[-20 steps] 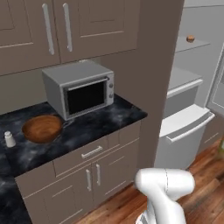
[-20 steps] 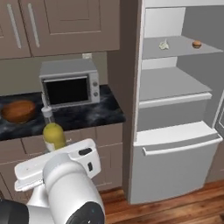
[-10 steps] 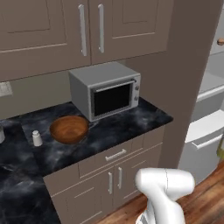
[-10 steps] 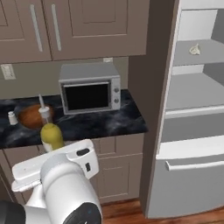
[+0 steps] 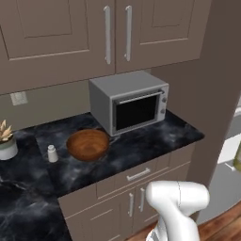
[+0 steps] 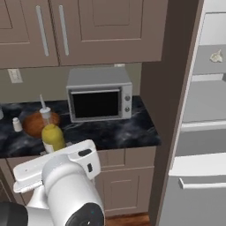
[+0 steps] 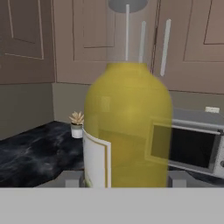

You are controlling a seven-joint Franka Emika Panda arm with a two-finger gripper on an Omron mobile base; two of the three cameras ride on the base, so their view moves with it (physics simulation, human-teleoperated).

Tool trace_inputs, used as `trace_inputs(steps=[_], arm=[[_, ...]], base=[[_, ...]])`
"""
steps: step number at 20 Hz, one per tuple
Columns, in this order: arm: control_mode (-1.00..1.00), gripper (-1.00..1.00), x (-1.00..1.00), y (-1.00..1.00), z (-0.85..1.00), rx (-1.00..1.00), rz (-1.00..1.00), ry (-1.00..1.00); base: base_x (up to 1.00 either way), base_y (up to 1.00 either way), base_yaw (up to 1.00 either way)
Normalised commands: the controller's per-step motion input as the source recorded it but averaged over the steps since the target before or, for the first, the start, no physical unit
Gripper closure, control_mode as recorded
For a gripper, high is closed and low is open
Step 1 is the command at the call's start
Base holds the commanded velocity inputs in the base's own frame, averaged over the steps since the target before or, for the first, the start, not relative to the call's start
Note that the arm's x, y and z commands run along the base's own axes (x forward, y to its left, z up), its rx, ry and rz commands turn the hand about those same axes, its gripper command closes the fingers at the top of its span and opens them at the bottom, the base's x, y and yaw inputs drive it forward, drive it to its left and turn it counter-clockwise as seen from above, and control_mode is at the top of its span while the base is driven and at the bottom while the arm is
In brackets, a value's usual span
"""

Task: Retrieve the bottle and the shaker from the cabinet and place them next to the mixing bowl on the counter. Then add garlic from the fridge to the mixing bowl.

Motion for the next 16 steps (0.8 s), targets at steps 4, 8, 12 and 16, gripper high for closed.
trace_inputs(steps=[4,8,12,16], arm=[[1.00,1.00,0.00,0.00,0.00,0.00,0.00,0.00],[1.00,1.00,0.00,0.00,0.00,0.00,0.00,0.00],[-1.00,1.00,0.22,0.23,-0.09,0.00,-0.05,-0.01],[-1.00,1.00,0.68,0.19,-0.28,0.00,-0.02,-0.03]], base=[[0.21,0.16,0.02],[0.14,0.18,-0.01],[0.04,0.06,0.00],[0.00,0.00,0.00]])
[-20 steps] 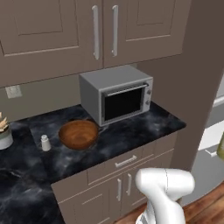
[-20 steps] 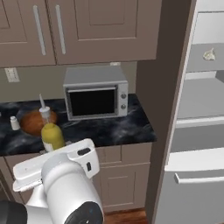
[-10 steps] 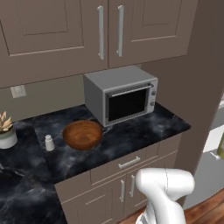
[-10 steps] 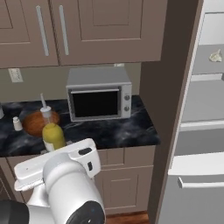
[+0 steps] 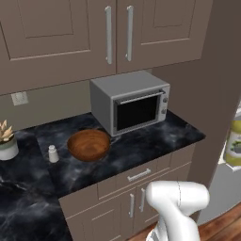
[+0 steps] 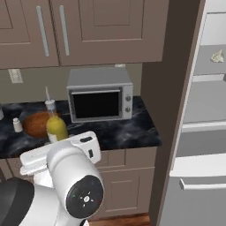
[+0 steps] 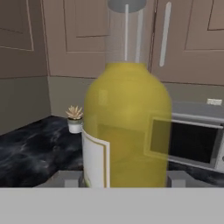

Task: Retrieve the bottle and the shaker from the cabinet and place them next to the mixing bowl on the counter. Then add garlic from the fridge to the mixing bowl.

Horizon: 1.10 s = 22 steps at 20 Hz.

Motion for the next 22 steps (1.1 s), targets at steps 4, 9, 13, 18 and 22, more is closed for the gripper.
trace_inputs(steps=[4,9,13,18,22], arm=[[-1.00,1.00,0.93,0.04,-0.43,0.00,0.00,-0.18],[-1.00,1.00,0.80,0.29,-0.80,0.00,0.00,-0.24],[-1.00,1.00,0.78,0.58,-0.93,0.00,0.06,-0.13],[-1.00,1.00,0.97,0.69,-0.91,0.02,0.12,0.00],[-1.00,1.00,1.00,0.53,-0.73,0.12,0.23,0.00]], base=[[0.00,0.00,0.00],[0.00,0.00,0.00],[0.00,0.00,0.00],[0.00,0.00,0.00],[0.00,0.00,0.00]])
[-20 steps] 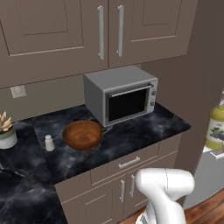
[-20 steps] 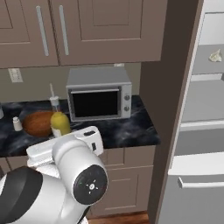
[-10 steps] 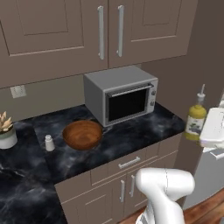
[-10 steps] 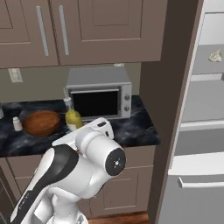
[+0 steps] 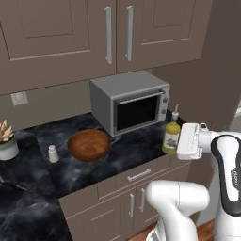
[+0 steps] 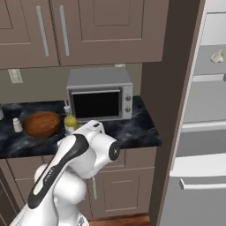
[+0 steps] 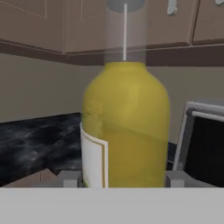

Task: Retrieve the bottle and the shaker from the cabinet and place them next to the mixing bowl on the counter. Then add garlic from the fridge to the mixing bowl.

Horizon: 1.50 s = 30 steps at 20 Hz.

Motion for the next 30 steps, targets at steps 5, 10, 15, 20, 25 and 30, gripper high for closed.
trace_inputs(steps=[5,10,15,20,25,30], arm=[[-1.00,1.00,0.87,0.12,-0.67,0.21,0.19,0.00],[-1.00,1.00,0.64,0.00,-0.43,0.15,0.13,0.00],[-1.00,1.00,0.33,0.21,-0.42,-0.01,0.10,-0.10],[-1.00,1.00,0.25,0.35,-0.47,-0.10,0.01,-0.11],[-1.00,1.00,0.30,0.18,-0.11,-0.09,-0.04,0.00],[-1.00,1.00,0.33,0.18,-0.24,0.00,-0.02,0.00]], base=[[0.00,0.00,0.00],[0.00,0.00,0.00],[0.00,0.00,0.00],[0.00,0.00,0.00],[0.00,0.00,0.00],[0.00,0.00,0.00]])
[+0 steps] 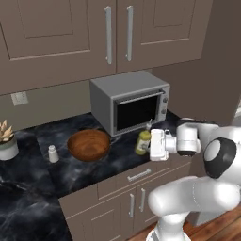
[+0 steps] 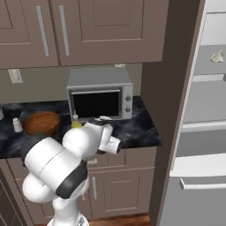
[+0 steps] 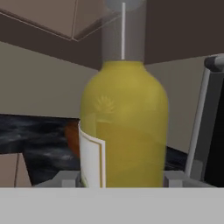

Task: Retrieve the bottle and the shaker from the cabinet and place them next to the mixing bowl on the counter. Then add garlic from the fridge to the mixing bowl.

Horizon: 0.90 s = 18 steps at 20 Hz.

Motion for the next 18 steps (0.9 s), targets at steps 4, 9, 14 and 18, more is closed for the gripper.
trace_inputs(steps=[4,9,14,18], arm=[[-1.00,1.00,0.36,0.26,-0.34,0.00,-0.03,0.00],[-1.00,1.00,0.54,0.18,-0.36,0.00,-0.05,0.00],[-1.00,1.00,0.47,0.24,-0.39,0.00,-0.01,0.02],[-1.00,1.00,0.44,0.28,-0.45,-0.03,-0.01,0.00]], base=[[0.00,0.00,0.00],[0.00,0.00,0.00],[0.00,0.00,0.00],[0.00,0.00,0.00]])
